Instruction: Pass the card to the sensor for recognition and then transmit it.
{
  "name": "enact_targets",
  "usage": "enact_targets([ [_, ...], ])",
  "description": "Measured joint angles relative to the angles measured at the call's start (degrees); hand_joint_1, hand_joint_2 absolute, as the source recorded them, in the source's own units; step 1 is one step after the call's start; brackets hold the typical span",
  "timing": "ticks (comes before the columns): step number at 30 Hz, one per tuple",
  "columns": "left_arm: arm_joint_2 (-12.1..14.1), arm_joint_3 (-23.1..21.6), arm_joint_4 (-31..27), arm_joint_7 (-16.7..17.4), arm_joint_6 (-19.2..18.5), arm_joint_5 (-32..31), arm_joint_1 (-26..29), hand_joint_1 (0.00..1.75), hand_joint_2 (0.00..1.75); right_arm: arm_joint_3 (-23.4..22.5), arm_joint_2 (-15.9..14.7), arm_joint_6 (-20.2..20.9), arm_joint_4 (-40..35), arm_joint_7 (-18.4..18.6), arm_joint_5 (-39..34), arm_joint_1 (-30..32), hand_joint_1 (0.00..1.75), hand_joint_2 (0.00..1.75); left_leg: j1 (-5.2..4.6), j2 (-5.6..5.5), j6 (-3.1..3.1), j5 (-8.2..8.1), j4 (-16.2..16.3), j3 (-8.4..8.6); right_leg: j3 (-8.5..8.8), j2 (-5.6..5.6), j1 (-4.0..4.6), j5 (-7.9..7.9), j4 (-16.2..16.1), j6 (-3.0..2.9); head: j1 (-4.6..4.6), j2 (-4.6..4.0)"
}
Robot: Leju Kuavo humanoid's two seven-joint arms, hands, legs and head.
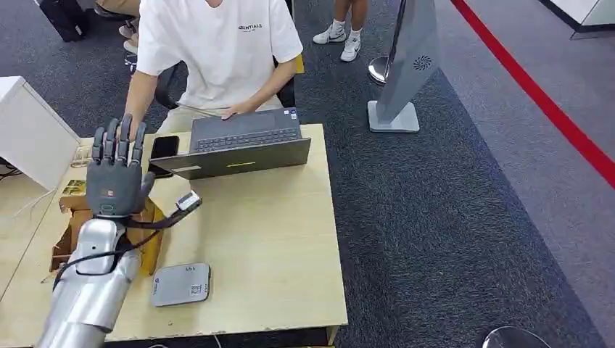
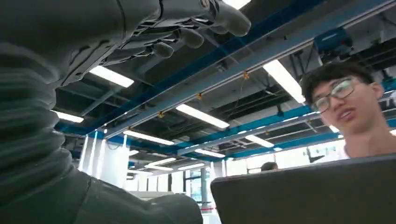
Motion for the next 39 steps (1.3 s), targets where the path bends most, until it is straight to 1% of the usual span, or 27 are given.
enact_targets([
  [2,-0.4,-1.2,-5.9,0.1,0.0,-0.7,5.0,0.00,1.75,-0.7,0.0,-0.2,0.0,-0.1,-0.5,0.0,0.00,1.75,0.00,-0.01,0.05,-0.03,0.0,-0.05,0.00,-0.02,0.00,-0.02,0.0,0.02,0.00,0.00],
  [4,-0.7,-2.4,-10.8,0.5,0.0,-1.2,8.7,0.00,1.75,-1.1,0.0,-0.5,0.0,-0.5,-0.9,0.0,0.00,1.75,0.00,0.01,0.05,-0.06,0.0,-0.05,-0.01,0.01,0.00,-0.02,0.0,0.02,0.00,0.00],
  [7,-0.7,-3.6,-16.4,1.0,0.0,-1.7,13.5,0.00,1.75,-2.0,0.0,-0.9,0.0,-1.1,-1.2,0.1,0.00,1.75,-0.01,0.01,0.06,-0.08,0.0,-0.06,-0.01,0.00,0.00,-0.02,0.0,0.03,-0.02,0.00],
  [11,-0.6,-4.6,-21.3,1.0,0.0,-1.7,18.2,0.00,1.75,-2.4,0.0,-1.0,0.0,-1.6,-1.9,0.1,0.00,1.75,0.00,-0.01,0.06,-0.08,0.0,-0.06,-0.01,-0.04,0.00,-0.03,0.0,0.04,-0.04,0.00],
  [16,-0.2,-5.4,-25.4,0.7,0.0,-1.7,22.1,0.00,1.75,-3.3,0.0,-1.0,0.0,-1.6,-2.3,0.1,0.00,1.75,0.00,0.00,0.06,-0.07,0.0,-0.05,0.01,-0.05,0.00,-0.03,0.0,0.04,-0.04,0.00],
  [21,-0.1,-5.6,-28.6,0.6,0.0,-1.0,25.9,0.00,1.75,-3.7,0.0,-1.0,0.0,-1.5,-2.8,0.1,0.00,1.75,0.00,-0.01,0.06,-0.08,0.0,-0.07,0.00,-0.05,0.00,-0.03,0.0,0.04,-0.04,0.00],
  [26,0.5,-5.6,-30.3,0.0,0.0,-0.7,29.0,0.00,1.75,-4.2,0.0,-1.4,0.0,-1.6,-2.9,0.1,0.00,1.75,0.00,-0.01,0.07,-0.08,0.0,-0.08,0.00,-0.07,0.00,-0.03,0.0,0.05,-0.04,0.00],
  [34,0.9,-5.5,-31.3,0.0,0.0,-0.5,30.6,0.00,1.75,-4.7,0.0,-1.6,0.0,-1.6,-2.9,0.1,0.00,1.75,0.00,-0.05,0.07,-0.08,0.0,-0.09,0.01,-0.13,0.00,-0.03,0.0,0.05,-0.04,0.00],
  [37,0.9,-4.2,-31.2,-0.3,0.0,0.7,31.1,0.00,1.75,-4.7,0.0,-1.6,0.0,-1.5,-2.8,0.1,0.00,1.75,0.00,-0.05,0.07,-0.08,0.0,-0.09,0.01,-0.13,0.00,-0.03,0.0,0.05,-0.04,0.00],
  [39,0.9,-2.6,-30.7,-1.4,-0.1,1.8,31.0,0.00,1.75,-4.6,0.0,-1.6,0.0,-1.5,-2.7,0.1,0.00,1.75,0.00,-0.05,0.07,-0.08,0.0,-0.08,0.01,-0.13,0.00,-0.03,0.0,0.05,-0.04,0.00],
])
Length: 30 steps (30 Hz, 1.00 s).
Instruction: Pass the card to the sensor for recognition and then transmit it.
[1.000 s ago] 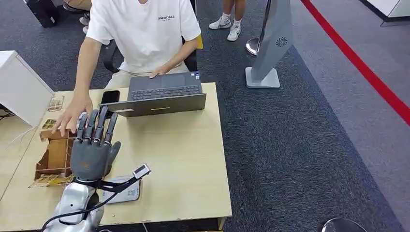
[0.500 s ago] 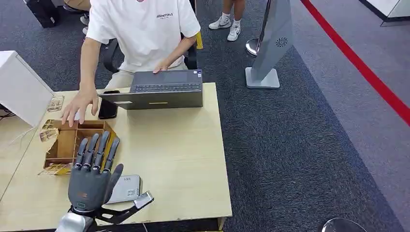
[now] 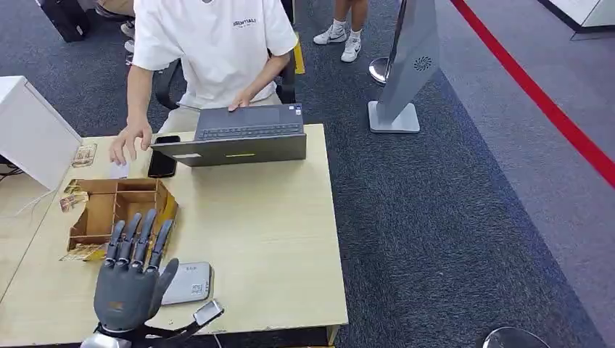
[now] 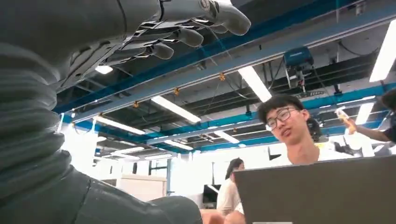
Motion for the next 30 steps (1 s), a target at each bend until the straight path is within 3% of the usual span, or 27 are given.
enact_targets([
  [7,-0.2,5.9,4.6,-3.1,0.0,2.5,0.3,0.00,1.75,0.0,0.0,-0.1,0.0,0.3,0.1,0.0,0.00,1.75,0.01,0.00,0.00,0.00,0.0,-0.01,-0.01,0.01,0.01,0.00,0.0,0.00,0.00,0.00],
  [13,0.0,8.0,6.6,-3.0,0.0,2.7,0.8,0.00,1.75,0.0,0.0,-0.1,0.0,0.7,0.0,0.0,0.00,1.75,0.00,-0.02,0.00,0.00,0.0,-0.08,0.01,-0.02,0.00,0.00,0.0,0.00,0.00,0.00],
  [20,2.6,10.6,11.2,-2.7,-0.1,4.0,2.4,0.00,1.75,0.0,0.0,0.1,0.0,1.2,0.3,0.0,0.00,1.75,0.02,-0.04,0.00,0.00,0.0,-0.05,-0.02,-0.02,0.01,-0.01,0.0,0.00,0.00,0.00],
  [30,3.5,13.3,16.1,-2.7,-0.1,4.7,1.5,0.00,1.75,0.0,0.0,0.6,0.0,1.2,1.1,0.0,0.00,1.75,0.02,-0.04,0.00,0.00,0.0,-0.05,-0.01,-0.02,0.01,0.00,0.0,0.00,0.00,0.00],
])
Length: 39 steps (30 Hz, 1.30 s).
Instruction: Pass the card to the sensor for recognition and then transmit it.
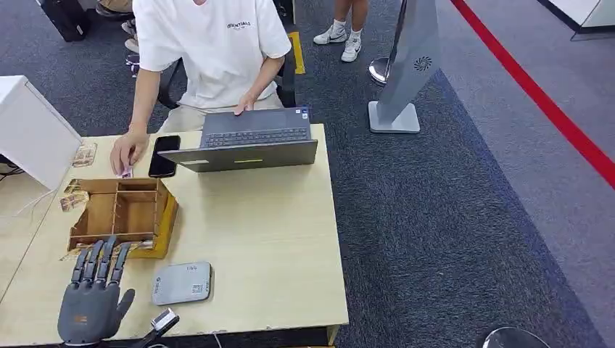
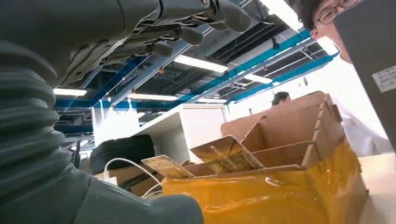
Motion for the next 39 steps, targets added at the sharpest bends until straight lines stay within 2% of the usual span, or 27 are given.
enact_targets([
  [10,0.1,1.4,2.4,-0.3,0.0,0.0,-1.0,0.00,1.75,0.0,0.0,0.0,0.0,0.4,0.1,0.0,0.00,1.75,0.00,-0.02,0.00,0.00,0.0,-0.01,0.00,0.00,0.00,0.00,0.0,0.00,0.00,0.00],
  [16,-1.7,6.6,2.7,-7.3,0.1,-1.0,-2.1,0.00,1.75,0.0,0.0,0.0,0.0,0.4,0.8,0.0,0.00,1.75,0.00,-0.01,0.00,0.00,0.0,0.00,0.00,0.00,0.00,0.00,0.0,0.00,0.00,0.00],
  [20,-2.8,8.6,2.7,-8.0,0.1,-1.2,-2.7,0.00,1.75,0.0,0.0,0.0,0.0,0.4,1.0,0.0,0.00,1.75,0.00,-0.01,0.00,0.00,0.0,0.00,0.00,0.00,0.00,0.00,0.0,0.00,0.00,0.00],
  [26,-4.9,10.6,2.7,-10.7,0.1,-2.3,-3.9,0.00,1.75,0.1,0.0,0.3,0.0,0.6,1.2,0.0,0.00,1.75,0.00,-0.02,0.00,0.00,0.0,0.00,0.00,-0.01,0.00,0.00,0.0,0.00,0.00,0.00],
  [31,-6.4,10.8,2.8,-10.2,0.1,-3.3,-5.6,0.00,1.75,0.2,0.0,0.3,0.0,0.7,2.1,-0.1,0.00,1.75,0.00,-0.03,0.00,0.00,0.0,0.00,0.00,-0.04,0.00,0.00,0.0,0.00,0.00,0.00],
  [39,-7.0,10.8,3.4,-9.6,0.1,-3.1,-7.6,0.00,1.75,1.1,0.0,0.3,0.0,0.7,2.4,-0.1,0.00,1.75,0.00,-0.03,0.00,0.00,0.0,0.01,0.00,-0.04,0.00,0.00,0.0,0.00,0.02,0.00],
])
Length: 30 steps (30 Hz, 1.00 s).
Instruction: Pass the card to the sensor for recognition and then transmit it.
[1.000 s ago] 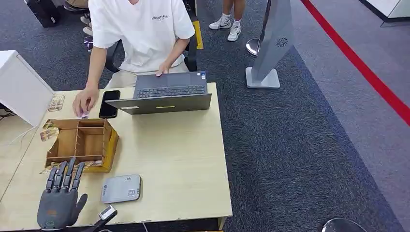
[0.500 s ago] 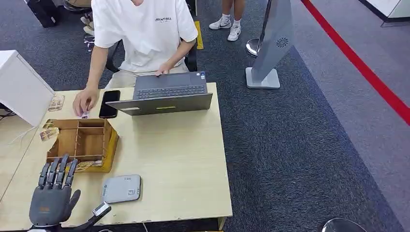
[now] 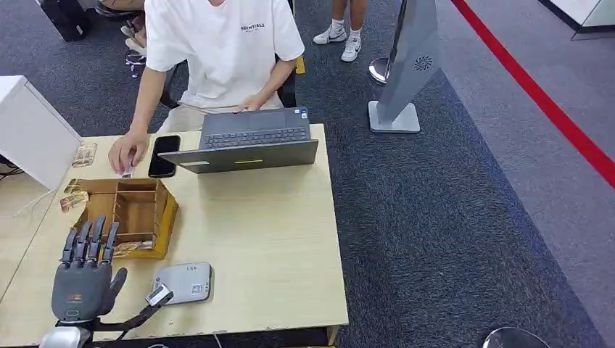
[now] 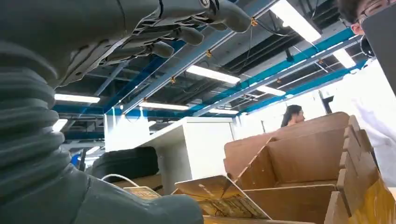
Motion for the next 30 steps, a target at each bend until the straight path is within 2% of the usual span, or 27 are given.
enact_targets([
  [10,-0.2,0.0,0.1,0.0,0.0,0.0,-0.3,0.00,1.75,0.2,0.0,0.0,0.0,0.0,0.0,0.0,0.00,1.75,0.00,0.00,0.00,0.00,0.0,-0.01,0.00,0.00,0.00,0.00,0.0,0.00,-0.02,0.00],
  [16,-0.1,0.0,1.5,1.1,0.0,-0.7,-2.0,0.00,1.75,0.5,0.0,0.2,0.0,0.5,0.8,0.0,0.00,1.75,0.00,-0.01,0.00,0.00,0.0,0.00,0.00,-0.01,0.00,0.00,0.0,0.00,-0.02,0.00],
  [22,0.9,0.0,5.8,3.6,0.0,-0.9,-6.0,0.00,1.75,0.6,0.0,0.9,0.0,0.7,1.4,0.0,0.00,1.75,0.00,-0.01,-0.01,0.02,0.0,0.00,0.00,-0.01,0.00,0.00,0.0,0.00,-0.02,0.00],
  [30,2.8,0.2,11.6,5.2,0.0,-0.6,-9.4,0.00,1.75,1.5,0.0,0.8,0.0,0.8,1.8,0.0,0.00,1.75,0.00,-0.01,-0.01,0.02,0.0,-0.02,0.00,0.00,0.00,0.00,0.0,0.00,-0.02,0.00],
])
